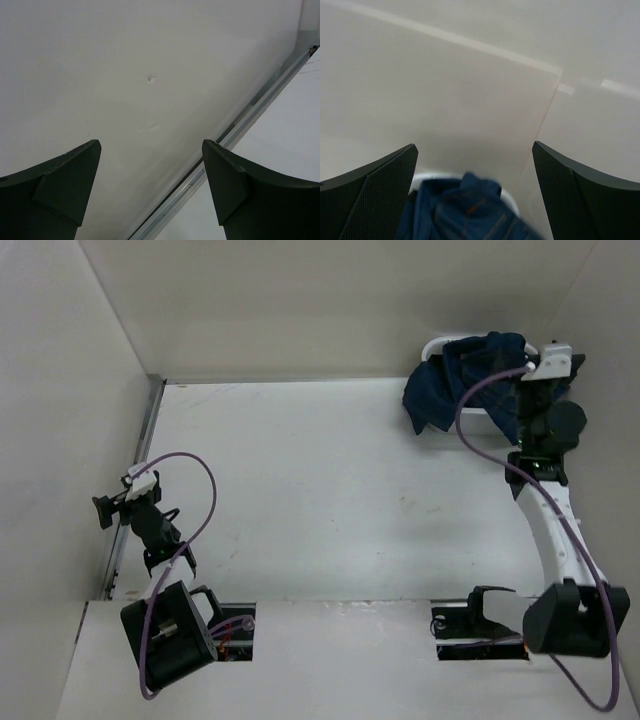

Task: Fold and stack the trousers
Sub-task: Grab the trousers from the pile

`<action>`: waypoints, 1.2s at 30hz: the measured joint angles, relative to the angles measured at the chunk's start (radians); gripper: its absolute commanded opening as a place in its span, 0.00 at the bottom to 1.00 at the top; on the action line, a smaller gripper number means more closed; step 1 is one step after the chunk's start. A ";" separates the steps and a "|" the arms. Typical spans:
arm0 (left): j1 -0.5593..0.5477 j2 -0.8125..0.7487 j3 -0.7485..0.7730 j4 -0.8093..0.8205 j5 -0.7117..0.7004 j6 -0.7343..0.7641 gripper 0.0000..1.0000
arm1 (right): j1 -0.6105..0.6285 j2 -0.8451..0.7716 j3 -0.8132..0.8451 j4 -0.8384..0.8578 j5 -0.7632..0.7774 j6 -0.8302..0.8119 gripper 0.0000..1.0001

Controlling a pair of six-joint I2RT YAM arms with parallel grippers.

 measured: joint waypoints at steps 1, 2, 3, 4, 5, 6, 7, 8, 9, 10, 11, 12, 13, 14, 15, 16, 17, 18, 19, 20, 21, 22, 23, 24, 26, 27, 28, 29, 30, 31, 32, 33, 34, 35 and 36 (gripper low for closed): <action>0.003 0.000 0.001 0.000 0.000 -0.001 0.84 | 0.017 0.063 0.026 -0.035 0.041 -0.017 1.00; 0.006 0.000 0.002 -0.001 0.000 -0.003 0.84 | 0.026 0.118 0.039 -0.072 0.089 -0.012 1.00; 0.009 0.000 0.003 -0.004 0.000 -0.006 0.84 | 0.029 0.162 0.050 -0.112 0.132 0.007 1.00; 0.011 0.000 0.005 -0.007 0.001 -0.008 0.84 | 0.030 0.224 0.088 -0.197 0.194 0.060 1.00; 0.012 0.001 0.008 -0.011 0.000 -0.010 0.84 | 0.024 0.267 0.124 -0.259 0.224 0.108 1.00; 0.014 0.002 0.013 -0.018 0.001 -0.012 0.84 | 0.007 0.325 0.190 -0.365 0.248 0.179 1.00; 0.015 0.003 0.015 -0.022 0.002 -0.013 0.84 | -0.012 0.373 0.253 -0.446 0.258 0.241 1.00; 0.017 0.006 0.019 -0.026 0.003 -0.016 0.84 | -0.036 0.417 0.313 -0.528 0.263 0.310 1.00; 0.018 0.008 0.024 -0.032 0.003 -0.016 0.84 | -0.047 0.436 0.343 -0.568 0.266 0.346 1.00; 0.018 0.011 0.028 -0.038 0.003 -0.018 0.84 | -0.064 0.467 0.383 -0.620 0.272 0.401 1.00; 0.018 0.014 0.033 -0.045 0.003 -0.019 0.84 | -0.084 0.491 0.410 -0.668 0.284 0.456 1.00; 0.018 0.016 0.037 -0.050 0.003 -0.019 0.84 | -0.095 0.505 0.419 -0.701 0.301 0.498 1.00; 0.018 0.018 0.040 -0.053 0.003 -0.019 0.84 | -0.105 0.519 0.420 -0.737 0.329 0.544 1.00; 0.018 0.021 0.043 -0.056 0.003 -0.019 0.84 | -0.108 0.529 0.420 -0.766 0.351 0.573 1.00; 0.018 0.023 0.045 -0.061 0.003 -0.019 0.84 | -0.109 0.544 0.420 -0.794 0.375 0.603 1.00; 0.018 0.023 0.045 -0.061 0.003 -0.019 0.84 | -0.109 0.565 0.420 -0.819 0.399 0.635 1.00; 0.018 0.023 0.045 -0.062 0.003 -0.019 0.84 | -0.109 0.579 0.422 -0.833 0.410 0.652 1.00; 0.018 0.024 0.045 -0.063 0.003 -0.019 0.84 | -0.112 0.601 0.432 -0.856 0.421 0.671 1.00; 0.018 0.024 0.045 -0.064 0.003 -0.019 0.84 | -0.112 0.628 0.448 -0.874 0.429 0.689 1.00; 0.018 0.024 0.045 -0.068 0.003 -0.019 0.84 | -0.114 0.659 0.467 -0.886 0.435 0.703 1.00; 0.018 0.024 0.045 -0.069 0.003 -0.020 0.83 | -0.117 0.701 0.486 -0.897 0.442 0.718 1.00; 0.018 0.024 0.045 -0.074 0.003 -0.020 0.83 | -0.118 0.721 0.494 -0.907 0.447 0.725 1.00; 0.018 0.024 0.047 -0.079 0.004 -0.022 0.83 | -0.119 0.740 0.500 -0.919 0.452 0.729 0.89; 0.018 0.024 0.047 -0.082 0.004 -0.023 0.83 | -0.120 0.758 0.511 -0.932 0.453 0.731 0.66; 0.021 0.024 0.049 -0.084 0.007 -0.026 0.83 | -0.124 0.775 0.526 -0.940 0.452 0.743 0.59; 0.023 0.024 0.049 -0.085 0.008 -0.026 0.83 | -0.125 0.777 0.530 -0.940 0.448 0.740 0.61; 0.024 0.024 0.049 -0.087 0.008 -0.027 0.83 | -0.126 0.779 0.532 -0.941 0.447 0.740 0.75; 0.024 0.024 0.050 -0.090 0.008 -0.027 0.83 | -0.130 0.779 0.536 -0.944 0.442 0.743 0.80; 0.024 0.024 0.050 -0.091 0.008 -0.027 0.83 | -0.135 0.779 0.540 -0.946 0.429 0.743 0.84; 0.024 0.024 0.050 -0.093 0.009 -0.027 0.83 | -0.140 0.778 0.544 -0.948 0.421 0.750 0.88; 0.024 0.024 0.050 -0.096 0.010 -0.027 0.83 | -0.146 0.778 0.545 -0.948 0.414 0.755 1.00; 0.024 0.024 0.050 -0.098 0.011 -0.027 0.83 | -0.158 0.774 0.542 -0.953 0.415 0.759 1.00; 0.024 0.024 0.050 -0.098 0.011 -0.028 0.83 | -0.160 0.765 0.533 -0.953 0.422 0.762 1.00; 0.024 0.024 0.050 -0.098 0.011 -0.028 0.83 | -0.164 0.747 0.509 -0.950 0.436 0.764 1.00; 0.024 0.024 0.050 -0.099 0.011 -0.028 0.83 | -0.166 0.724 0.480 -0.954 0.449 0.768 1.00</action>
